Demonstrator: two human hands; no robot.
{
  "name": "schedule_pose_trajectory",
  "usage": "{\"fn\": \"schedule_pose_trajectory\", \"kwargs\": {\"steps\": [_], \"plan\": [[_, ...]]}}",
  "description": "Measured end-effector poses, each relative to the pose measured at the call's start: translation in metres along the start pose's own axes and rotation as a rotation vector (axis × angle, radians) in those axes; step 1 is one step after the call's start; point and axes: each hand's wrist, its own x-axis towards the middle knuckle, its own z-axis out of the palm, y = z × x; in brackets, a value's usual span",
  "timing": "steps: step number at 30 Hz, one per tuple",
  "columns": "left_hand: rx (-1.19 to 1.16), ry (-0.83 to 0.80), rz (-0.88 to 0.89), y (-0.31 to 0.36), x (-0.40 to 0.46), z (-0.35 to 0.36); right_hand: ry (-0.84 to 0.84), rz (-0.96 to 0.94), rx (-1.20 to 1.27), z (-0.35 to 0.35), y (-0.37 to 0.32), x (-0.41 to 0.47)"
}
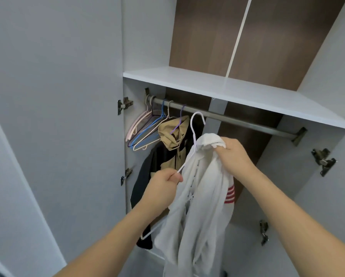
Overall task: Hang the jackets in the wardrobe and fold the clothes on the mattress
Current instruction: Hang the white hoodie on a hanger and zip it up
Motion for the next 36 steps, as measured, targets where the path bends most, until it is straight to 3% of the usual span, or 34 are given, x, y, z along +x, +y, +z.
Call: {"fn": "schedule_pose_trajectory", "kwargs": {"steps": [4, 7, 10, 12, 14, 17, 18, 20, 23, 25, 26, 29, 33, 36], "plan": [[-0.029, 0.128, 0.292, 0.017, 0.004, -0.012, 0.02, -0.252, -0.269, -0.032, 0.002, -0.003], [-0.086, 0.104, 0.402, 0.038, 0.011, -0.03, -0.02, -0.398, -0.391, -0.048, -0.005, 0.012], [0.085, 0.142, 0.468, 0.052, 0.024, -0.046, 0.001, -0.54, -0.502, -0.06, -0.025, 0.033], [0.338, 0.273, 0.476, 0.054, 0.034, -0.055, 0.002, -0.661, -0.669, -0.063, -0.032, 0.048], [0.575, 0.503, 0.479, 0.044, 0.042, -0.059, -0.037, -0.669, -0.783, -0.065, -0.032, 0.059], [0.504, 0.833, 0.503, 0.004, 0.036, -0.045, 0.065, -0.592, -0.806, -0.068, -0.029, 0.065], [0.435, 0.861, 0.482, -0.012, 0.032, -0.033, 0.102, -0.583, -0.811, -0.07, -0.031, 0.066], [0.319, 0.714, 0.285, -0.047, 0.028, -0.006, 0.143, -0.589, -0.855, -0.075, -0.038, 0.067], [0.023, 0.09, -0.318, -0.083, 0.033, 0.027, 0.182, -0.61, -0.895, -0.081, -0.046, 0.068], [-0.167, -0.345, -0.445, -0.097, 0.033, 0.045, 0.223, -0.61, -0.898, -0.084, -0.05, 0.066], [-0.213, -0.452, -0.435, -0.101, 0.033, 0.055, 0.241, -0.596, -0.895, -0.085, -0.052, 0.065], [-0.228, -0.482, -0.478, -0.103, 0.032, 0.083, 0.289, -0.562, -0.878, -0.085, -0.054, 0.056], [-0.291, -0.331, -0.514, -0.106, 0.045, 0.103, 0.323, -0.57, -0.857, -0.084, -0.051, 0.038], [-0.374, -0.255, -0.528, -0.101, 0.055, 0.08, 0.304, -0.53, -0.846, -0.093, -0.036, 0.027]]}}
